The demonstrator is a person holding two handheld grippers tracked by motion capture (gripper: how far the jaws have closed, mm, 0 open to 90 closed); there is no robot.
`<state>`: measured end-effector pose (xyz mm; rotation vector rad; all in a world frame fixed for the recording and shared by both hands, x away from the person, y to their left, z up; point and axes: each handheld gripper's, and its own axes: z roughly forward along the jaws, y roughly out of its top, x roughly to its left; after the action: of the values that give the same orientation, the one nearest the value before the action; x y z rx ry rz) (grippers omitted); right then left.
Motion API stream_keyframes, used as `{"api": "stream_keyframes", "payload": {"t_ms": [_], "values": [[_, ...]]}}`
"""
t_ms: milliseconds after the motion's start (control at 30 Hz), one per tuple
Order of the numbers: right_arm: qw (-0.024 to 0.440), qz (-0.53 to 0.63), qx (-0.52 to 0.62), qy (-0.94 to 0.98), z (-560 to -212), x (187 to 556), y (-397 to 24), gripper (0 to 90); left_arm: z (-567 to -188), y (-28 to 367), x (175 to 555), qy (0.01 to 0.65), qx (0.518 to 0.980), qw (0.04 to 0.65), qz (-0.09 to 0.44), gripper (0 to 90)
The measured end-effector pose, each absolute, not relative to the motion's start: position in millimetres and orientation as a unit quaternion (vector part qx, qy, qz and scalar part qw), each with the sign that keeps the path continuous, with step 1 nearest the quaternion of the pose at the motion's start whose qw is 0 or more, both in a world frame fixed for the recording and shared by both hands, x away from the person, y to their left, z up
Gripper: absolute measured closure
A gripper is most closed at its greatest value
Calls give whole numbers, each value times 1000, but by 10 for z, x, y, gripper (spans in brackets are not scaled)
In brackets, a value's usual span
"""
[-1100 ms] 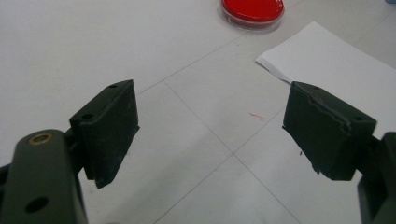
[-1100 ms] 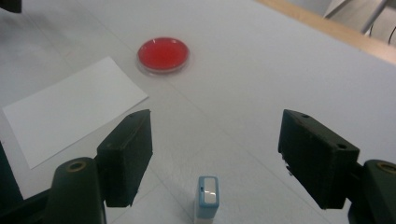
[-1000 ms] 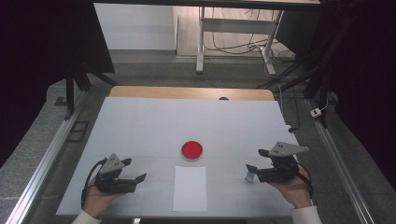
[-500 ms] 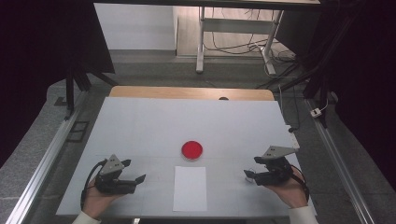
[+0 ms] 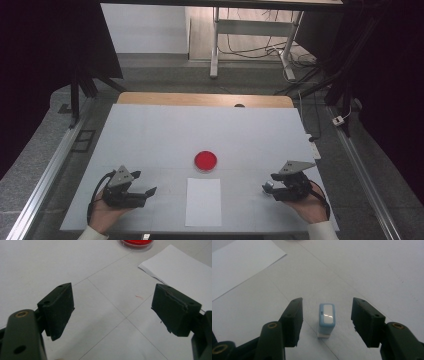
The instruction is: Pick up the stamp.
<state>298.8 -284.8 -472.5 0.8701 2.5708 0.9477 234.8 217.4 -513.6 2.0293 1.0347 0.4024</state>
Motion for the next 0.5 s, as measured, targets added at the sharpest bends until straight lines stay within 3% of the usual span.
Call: {"api": "stream_keyframes", "payload": {"t_ms": [500], "values": [[127, 315, 291, 894, -4784, 2974, -2831, 692, -5145, 2180, 2352, 410, 804, 400, 162, 183]]}}
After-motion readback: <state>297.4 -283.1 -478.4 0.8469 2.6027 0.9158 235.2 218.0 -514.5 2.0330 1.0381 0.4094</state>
